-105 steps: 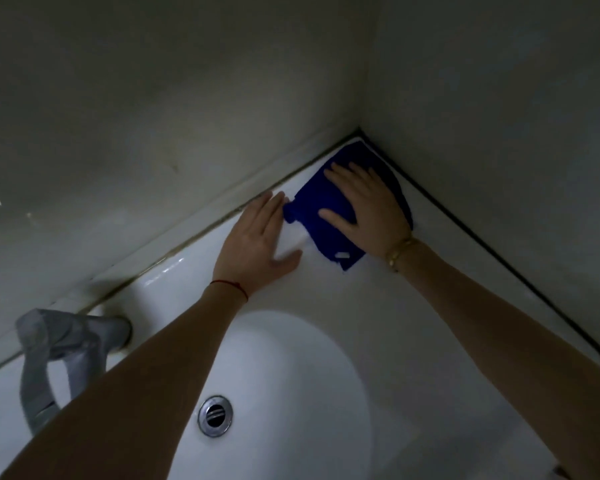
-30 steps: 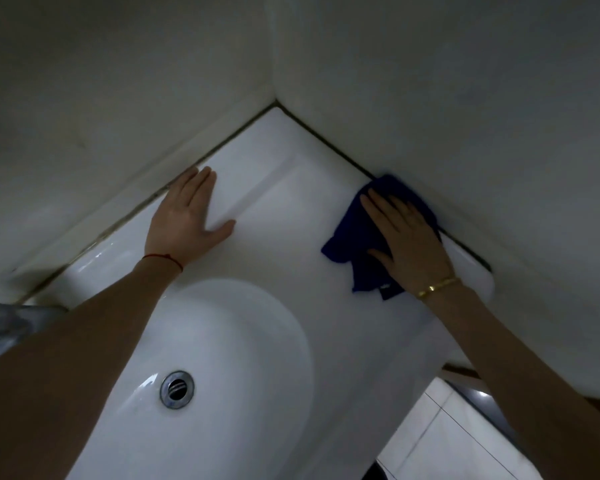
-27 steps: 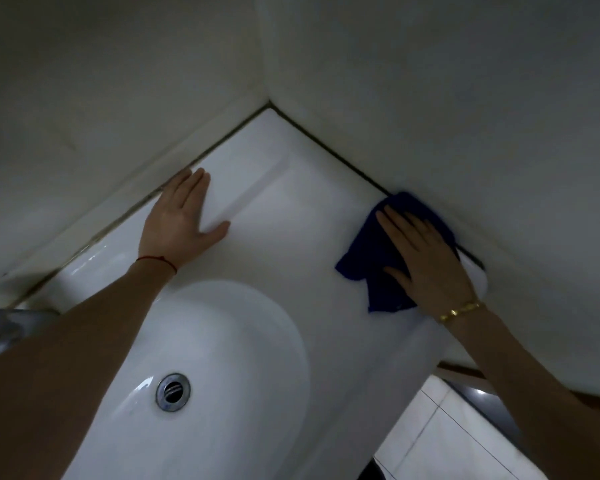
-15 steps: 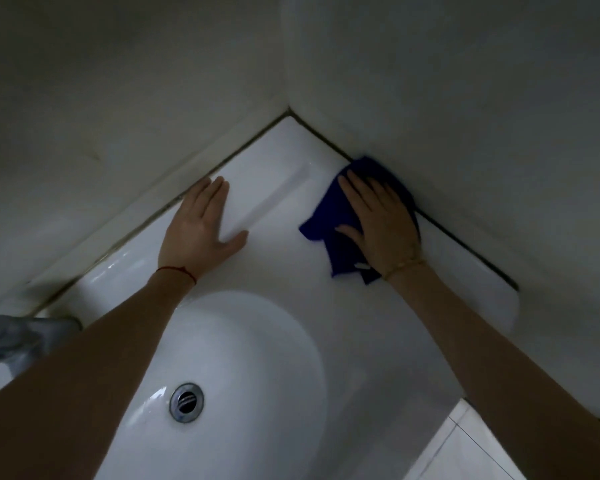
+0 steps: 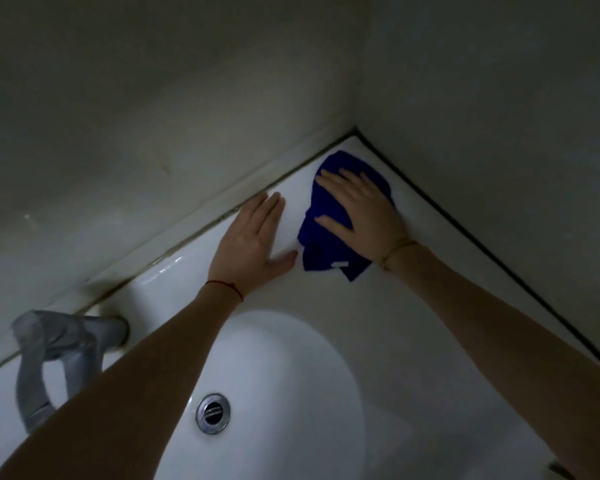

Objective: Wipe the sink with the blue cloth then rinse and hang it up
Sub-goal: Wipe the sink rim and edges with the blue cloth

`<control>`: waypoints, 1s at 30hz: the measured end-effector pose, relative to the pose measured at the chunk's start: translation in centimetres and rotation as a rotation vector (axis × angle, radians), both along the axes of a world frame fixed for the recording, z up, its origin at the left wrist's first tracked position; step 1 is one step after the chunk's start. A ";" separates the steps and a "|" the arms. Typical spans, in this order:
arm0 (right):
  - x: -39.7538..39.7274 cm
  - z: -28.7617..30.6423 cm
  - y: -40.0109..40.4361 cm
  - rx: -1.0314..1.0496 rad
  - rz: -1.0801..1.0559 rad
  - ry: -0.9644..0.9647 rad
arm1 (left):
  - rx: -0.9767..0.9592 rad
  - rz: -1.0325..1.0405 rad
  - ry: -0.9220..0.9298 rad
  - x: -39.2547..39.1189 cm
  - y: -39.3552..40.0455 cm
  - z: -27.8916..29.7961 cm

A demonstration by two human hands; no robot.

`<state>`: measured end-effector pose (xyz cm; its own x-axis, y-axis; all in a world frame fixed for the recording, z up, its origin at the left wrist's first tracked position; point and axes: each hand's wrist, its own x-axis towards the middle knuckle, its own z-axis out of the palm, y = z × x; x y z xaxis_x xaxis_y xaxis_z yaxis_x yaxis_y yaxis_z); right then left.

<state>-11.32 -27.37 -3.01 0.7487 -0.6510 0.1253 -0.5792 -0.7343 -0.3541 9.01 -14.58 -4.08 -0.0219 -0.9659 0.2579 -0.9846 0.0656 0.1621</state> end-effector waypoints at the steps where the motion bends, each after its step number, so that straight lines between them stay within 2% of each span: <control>1: 0.3 0.1 -1.0 0.013 -0.054 -0.009 | 0.003 0.000 0.000 0.0 0.0 0.0; 5: 3.7 0.9 -2.1 0.044 -0.385 -0.030 | 0.026 0.016 0.015 0.0 0.0 0.2; 8: 3.5 0.2 0.8 0.017 -0.228 -0.040 | 0.008 0.006 0.020 -0.1 0.0 0.3; 11: 1.2 0.0 -0.9 -0.030 -0.086 0.018 | 0.037 0.024 0.017 -0.1 0.0 0.3; 14: 1.4 0.8 -4.1 0.042 -0.240 0.007 | 0.060 0.040 0.014 -0.1 0.1 0.4; 16: 2.8 0.8 -2.9 0.013 -0.346 0.011 | 0.063 0.043 0.014 -0.1 0.1 0.5; 18: 3.8 0.5 -0.3 0.000 -0.288 -0.004 | 0.038 0.025 0.033 -0.2 0.0 0.6; 21: 2.6 0.2 0.4 -0.034 -0.069 0.003 | 0.025 0.020 0.015 -0.2 -0.1 0.5; 23: 1.6 0.4 -2.1 -0.026 -0.106 0.022 | 0.052 0.028 0.015 -0.1 0.0 0.4; 27: 2.8 0.6 -2.4 0.003 -0.358 0.027 | 0.062 0.038 0.016 0.0 0.1 0.4; 30: 3.5 0.1 0.9 -0.001 -0.199 0.011 | 0.033 0.013 0.033 -0.2 0.0 0.4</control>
